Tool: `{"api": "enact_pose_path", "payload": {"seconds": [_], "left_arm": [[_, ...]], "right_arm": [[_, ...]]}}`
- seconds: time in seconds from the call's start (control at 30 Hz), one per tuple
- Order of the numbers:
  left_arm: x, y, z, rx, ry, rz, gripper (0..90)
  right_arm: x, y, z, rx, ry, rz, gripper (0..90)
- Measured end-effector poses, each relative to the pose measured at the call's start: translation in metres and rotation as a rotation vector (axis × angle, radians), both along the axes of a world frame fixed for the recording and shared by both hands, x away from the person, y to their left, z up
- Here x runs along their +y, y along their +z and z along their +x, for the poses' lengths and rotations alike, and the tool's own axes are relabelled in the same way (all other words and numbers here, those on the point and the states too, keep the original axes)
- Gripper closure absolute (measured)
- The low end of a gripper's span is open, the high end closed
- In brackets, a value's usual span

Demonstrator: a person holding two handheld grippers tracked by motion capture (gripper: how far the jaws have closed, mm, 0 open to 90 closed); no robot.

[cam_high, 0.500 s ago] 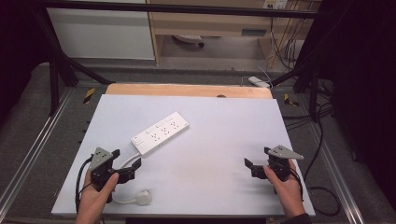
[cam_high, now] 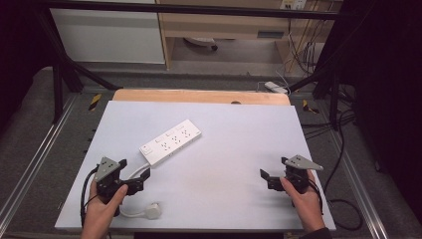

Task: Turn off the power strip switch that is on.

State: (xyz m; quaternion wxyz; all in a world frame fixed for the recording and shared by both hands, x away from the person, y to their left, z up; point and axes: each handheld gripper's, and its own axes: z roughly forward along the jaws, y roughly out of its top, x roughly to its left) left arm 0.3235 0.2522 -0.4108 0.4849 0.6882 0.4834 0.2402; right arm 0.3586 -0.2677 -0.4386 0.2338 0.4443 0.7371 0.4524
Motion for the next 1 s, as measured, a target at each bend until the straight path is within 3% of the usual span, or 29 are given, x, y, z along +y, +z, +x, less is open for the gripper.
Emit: {"api": "enact_pose_path", "payload": {"seconds": [0.27,0.53,1.0], "left_arm": [[0.003,0.005,-0.004,-0.014,-0.006,-0.038,7.1],[0.003,0.008,-0.010,-0.021,-0.005,-0.050,6.2],[0.001,0.025,-0.008,-0.101,0.004,-0.075,6.2]], "right_arm": [[0.001,0.001,-0.001,0.005,0.007,0.003,3.6],[0.003,0.001,-0.002,0.005,0.016,-0.003,3.5],[0.003,0.001,-0.002,0.008,0.022,-0.010,3.3]]}}
